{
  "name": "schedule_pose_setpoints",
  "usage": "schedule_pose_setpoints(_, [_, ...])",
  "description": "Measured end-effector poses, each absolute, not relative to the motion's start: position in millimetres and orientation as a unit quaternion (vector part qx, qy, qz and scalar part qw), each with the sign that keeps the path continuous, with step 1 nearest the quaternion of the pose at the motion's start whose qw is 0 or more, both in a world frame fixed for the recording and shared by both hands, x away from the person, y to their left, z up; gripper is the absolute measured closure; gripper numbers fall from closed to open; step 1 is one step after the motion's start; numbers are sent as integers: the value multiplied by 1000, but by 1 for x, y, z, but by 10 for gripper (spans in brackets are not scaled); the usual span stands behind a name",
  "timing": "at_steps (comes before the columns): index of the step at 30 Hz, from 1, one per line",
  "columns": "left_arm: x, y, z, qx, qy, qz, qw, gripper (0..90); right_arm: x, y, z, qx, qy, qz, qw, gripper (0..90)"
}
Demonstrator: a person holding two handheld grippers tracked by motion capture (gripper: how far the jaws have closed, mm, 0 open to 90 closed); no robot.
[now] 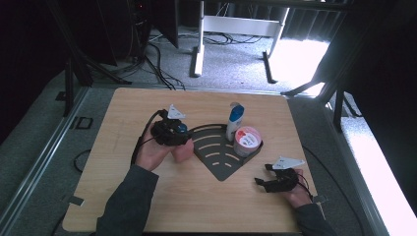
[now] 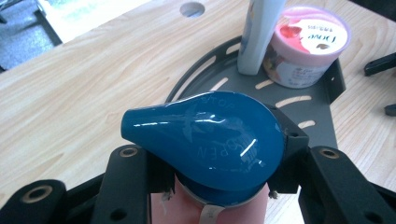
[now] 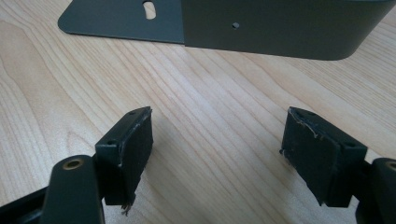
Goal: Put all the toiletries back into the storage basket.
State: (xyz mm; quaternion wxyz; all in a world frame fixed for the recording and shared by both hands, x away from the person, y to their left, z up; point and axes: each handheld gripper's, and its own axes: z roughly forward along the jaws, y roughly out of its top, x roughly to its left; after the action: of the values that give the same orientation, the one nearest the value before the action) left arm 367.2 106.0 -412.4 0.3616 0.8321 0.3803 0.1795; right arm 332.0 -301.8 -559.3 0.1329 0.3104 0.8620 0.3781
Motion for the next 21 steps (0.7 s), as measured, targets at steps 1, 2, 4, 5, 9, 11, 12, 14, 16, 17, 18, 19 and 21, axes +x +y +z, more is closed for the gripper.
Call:
schedule_pose_setpoints(1, [367, 105, -411, 832, 379, 180, 363, 527, 332, -302, -559, 310, 862, 378, 134, 245])
schedule_pose_setpoints(2, [368, 105, -409, 832, 377, 181, 364, 527, 332, -302, -559, 310, 862, 378, 133, 244])
schedule_pose_setpoints(4, [368, 104, -405, 832, 377, 183, 364, 527, 332, -302, -559, 311, 862, 378, 133, 245])
schedule_pose_setpoints(5, [368, 103, -404, 832, 377, 183, 364, 527, 332, -302, -559, 310, 862, 378, 133, 245])
schedule_pose_setpoints(9, [370, 101, -401, 830, 377, 186, 368, 527, 332, -302, -559, 310, 862, 378, 133, 245])
schedule_pose_setpoints(11, [371, 99, -400, 829, 378, 185, 369, 527, 332, -302, -559, 311, 862, 378, 133, 245])
schedule_pose_setpoints(12, [371, 98, -399, 829, 377, 185, 370, 527, 332, -302, -559, 311, 862, 378, 133, 245])
schedule_pose_setpoints(14, [372, 97, -398, 829, 375, 184, 372, 528, 332, -302, -559, 310, 862, 378, 133, 245])
schedule_pose_setpoints(16, [373, 95, -397, 829, 374, 184, 372, 527, 332, -302, -559, 311, 862, 378, 133, 245])
schedule_pose_setpoints(17, [374, 93, -397, 829, 374, 184, 373, 528, 332, -302, -559, 311, 862, 378, 133, 245])
schedule_pose_setpoints(18, [374, 92, -396, 830, 371, 186, 372, 527, 332, -302, -559, 311, 862, 378, 133, 244])
schedule_pose_setpoints(19, [373, 91, -396, 830, 370, 188, 372, 527, 332, -302, -559, 311, 862, 378, 133, 245])
schedule_pose_setpoints(21, [373, 88, -394, 831, 367, 188, 374, 528, 332, -302, -559, 311, 862, 378, 133, 245])
